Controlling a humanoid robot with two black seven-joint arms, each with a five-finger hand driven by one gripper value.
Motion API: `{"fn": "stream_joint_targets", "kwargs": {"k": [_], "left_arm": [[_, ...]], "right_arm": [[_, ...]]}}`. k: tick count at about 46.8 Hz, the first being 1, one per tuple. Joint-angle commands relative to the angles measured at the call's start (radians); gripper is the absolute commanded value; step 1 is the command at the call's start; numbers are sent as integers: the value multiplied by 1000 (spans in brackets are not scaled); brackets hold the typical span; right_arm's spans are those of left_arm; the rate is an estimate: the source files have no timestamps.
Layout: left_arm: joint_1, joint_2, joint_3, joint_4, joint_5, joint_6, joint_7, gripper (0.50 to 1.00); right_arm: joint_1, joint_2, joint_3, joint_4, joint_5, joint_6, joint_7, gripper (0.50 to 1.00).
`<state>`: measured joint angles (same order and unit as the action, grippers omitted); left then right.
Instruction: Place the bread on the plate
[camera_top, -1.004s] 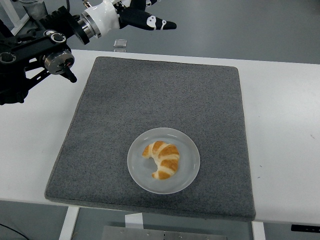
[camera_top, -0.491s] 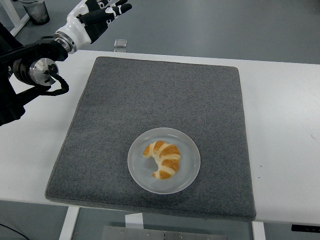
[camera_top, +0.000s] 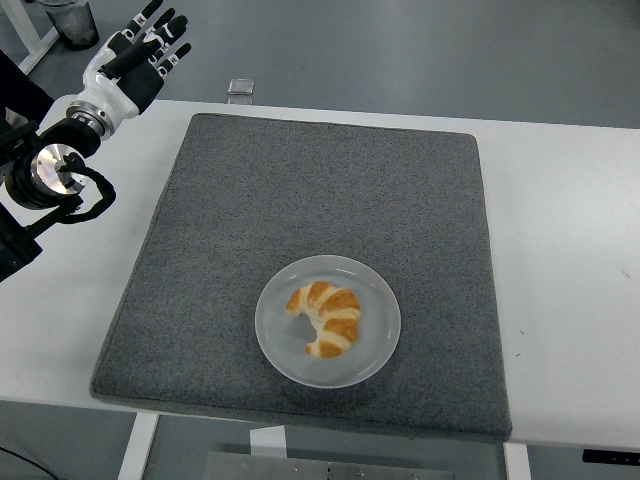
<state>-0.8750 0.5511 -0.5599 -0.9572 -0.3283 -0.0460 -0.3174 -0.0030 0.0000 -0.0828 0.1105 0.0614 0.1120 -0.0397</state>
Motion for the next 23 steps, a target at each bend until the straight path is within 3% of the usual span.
{"fn": "stream_joint_targets", "kwargs": {"k": [1,23], "left_arm": [[1,1,0,8,-31,-2,0,996],[51,-72,-66,61,-67,2,-12,999]], "right_arm": [[0,0,2,0,0,0,0,952],[-2,0,5,0,6,1,0,952]]}}
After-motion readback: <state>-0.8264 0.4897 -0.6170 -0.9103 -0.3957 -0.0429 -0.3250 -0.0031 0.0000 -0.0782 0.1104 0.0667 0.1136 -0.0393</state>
